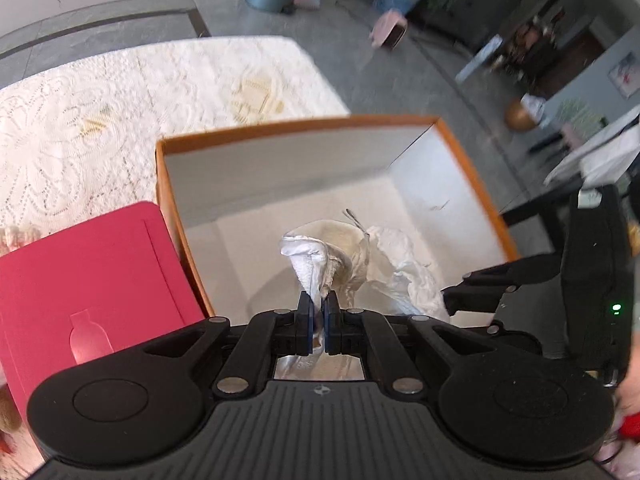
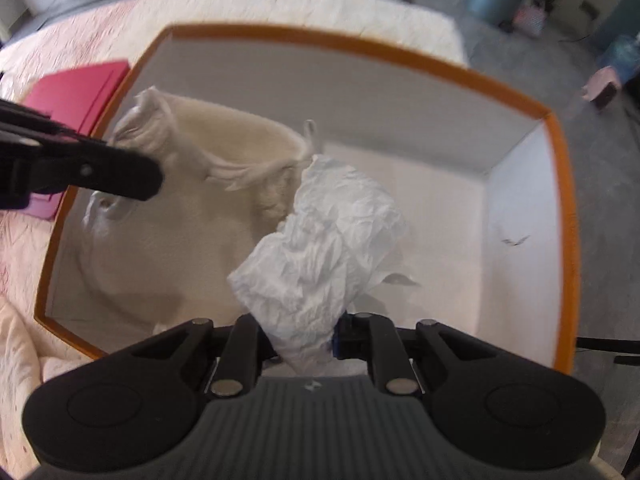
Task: Organize soft objects
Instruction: 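Lower the cream bag and white tissue into the orange box and release both, then move both tools back over the remaining items on the bed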
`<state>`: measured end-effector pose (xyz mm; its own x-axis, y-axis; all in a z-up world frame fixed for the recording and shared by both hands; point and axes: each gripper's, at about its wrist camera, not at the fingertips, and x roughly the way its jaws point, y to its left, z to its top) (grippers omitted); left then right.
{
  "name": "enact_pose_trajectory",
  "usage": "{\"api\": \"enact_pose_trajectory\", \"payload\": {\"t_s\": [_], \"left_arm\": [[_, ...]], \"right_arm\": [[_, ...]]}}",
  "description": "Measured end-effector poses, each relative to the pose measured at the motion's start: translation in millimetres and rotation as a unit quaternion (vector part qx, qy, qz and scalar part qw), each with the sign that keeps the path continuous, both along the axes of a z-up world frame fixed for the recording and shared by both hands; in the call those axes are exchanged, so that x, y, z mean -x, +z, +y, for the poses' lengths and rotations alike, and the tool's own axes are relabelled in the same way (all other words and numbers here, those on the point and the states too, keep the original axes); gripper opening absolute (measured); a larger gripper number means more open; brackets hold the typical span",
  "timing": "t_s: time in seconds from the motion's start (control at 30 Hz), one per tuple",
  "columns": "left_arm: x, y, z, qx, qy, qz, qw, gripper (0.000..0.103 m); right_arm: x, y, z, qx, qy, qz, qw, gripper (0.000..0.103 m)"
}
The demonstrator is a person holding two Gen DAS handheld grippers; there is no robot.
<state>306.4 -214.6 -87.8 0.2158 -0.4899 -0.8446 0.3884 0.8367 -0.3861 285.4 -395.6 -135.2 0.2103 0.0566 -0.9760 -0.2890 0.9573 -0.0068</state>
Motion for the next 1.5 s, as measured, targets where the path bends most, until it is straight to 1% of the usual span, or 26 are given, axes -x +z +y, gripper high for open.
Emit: {"api": "enact_pose_trajectory", "payload": {"t_s": [0.1,0.17,0.23,0.27,0.3,0.33,0.37,0.4,0.43,0.47,0.5,0.57,0.67,0.7,0.73,0.77,0.8,0.83,0.9,1.0,1.1,1.37,1.5], "left_arm": [[3,-3,-6,-0.033,-0.005,-0.022,0.9992,0.006],[4,-4,-8,-0.05,-0.012,-0.034,0.9981,0.009],[6,-4,-12,-0.07,-0.02,-0.046,0.9963,0.012],[8,-4,-12,-0.074,-0.026,-0.052,0.9955,0.012],[10,-3,-14,-0.078,-0.032,-0.058,0.9948,0.013],[12,-1,-14,-0.08,-0.036,-0.061,0.9943,0.018],[12,0,-14,-0.078,-0.037,-0.064,0.9942,0.019],[14,2,-12,-0.076,-0.038,-0.065,0.9942,0.024],[13,3,-14,-0.076,-0.039,-0.066,0.9941,0.027],[15,6,-11,-0.075,-0.038,-0.069,0.9941,0.028],[17,9,-10,-0.071,-0.038,-0.073,0.994,0.029],[18,14,-7,-0.062,-0.039,-0.078,0.9942,0.031],[20,17,-2,-0.06,-0.034,-0.078,0.9945,0.031],[22,19,0,-0.061,-0.033,-0.076,0.9947,0.031],[23,20,2,-0.059,-0.033,-0.074,0.995,0.031],[26,22,4,-0.052,-0.034,-0.073,0.9954,0.031],[28,23,6,-0.046,-0.035,-0.074,0.9955,0.031],[30,25,7,-0.044,-0.038,-0.077,0.9953,0.031],[35,28,9,-0.044,-0.042,-0.084,0.9946,0.031],[39,30,12,-0.039,-0.041,-0.083,0.995,0.031],[44,37,16,-0.035,-0.039,-0.088,0.9947,0.031],[76,66,42,-0.01,-0.023,-0.125,0.9918,0.031],[100,84,62,-0.004,-0.01,-0.151,0.9884,0.031]], "right_arm": [[-9,-12,11,0.007,0.026,0.026,0.999,0.014],[-14,-17,16,0.009,0.033,0.034,0.999,0.016],[-18,-22,20,0.007,0.039,0.046,0.998,0.023],[-19,-24,22,0.009,0.041,0.051,0.998,0.03],[-20,-25,24,0.012,0.043,0.053,0.998,0.033],[-20,-26,26,0.017,0.045,0.053,0.997,0.033],[-22,-24,29,0.021,0.045,0.051,0.997,0.035],[-23,-22,28,0.021,0.041,0.048,0.998,0.042],[-24,-18,27,0.016,0.035,0.045,0.998,0.047],[-23,-12,27,0.009,0.028,0.039,0.999,0.058],[-22,-4,24,-0.002,0.024,0.031,0.999,0.065],[-20,9,22,-0.015,0.023,0.019,0.999,0.068],[-18,21,22,-0.032,0.015,0.004,0.999,0.068],[-21,21,21,-0.037,0.011,0.003,0.999,0.065],[-20,17,22,-0.038,0.007,0.005,0.999,0.061],[-23,13,23,-0.036,0.002,0.01,0.999,0.047],[-24,8,26,-0.034,-0.006,0.019,0.999,0.036],[-26,2,26,-0.034,-0.012,0.029,0.999,0.035],[-22,-14,35,-0.034,-0.026,0.051,0.998,0.029],[-27,-33,39,-0.031,-0.036,0.077,0.996,0.029],[-22,-28,42,-0.037,-0.045,0.072,0.996,0.035],[5,21,63,-0.019,-0.034,0.0,0.999,0.035],[32,64,59,-0.019,-0.038,-0.044,0.998,0.035]]}}
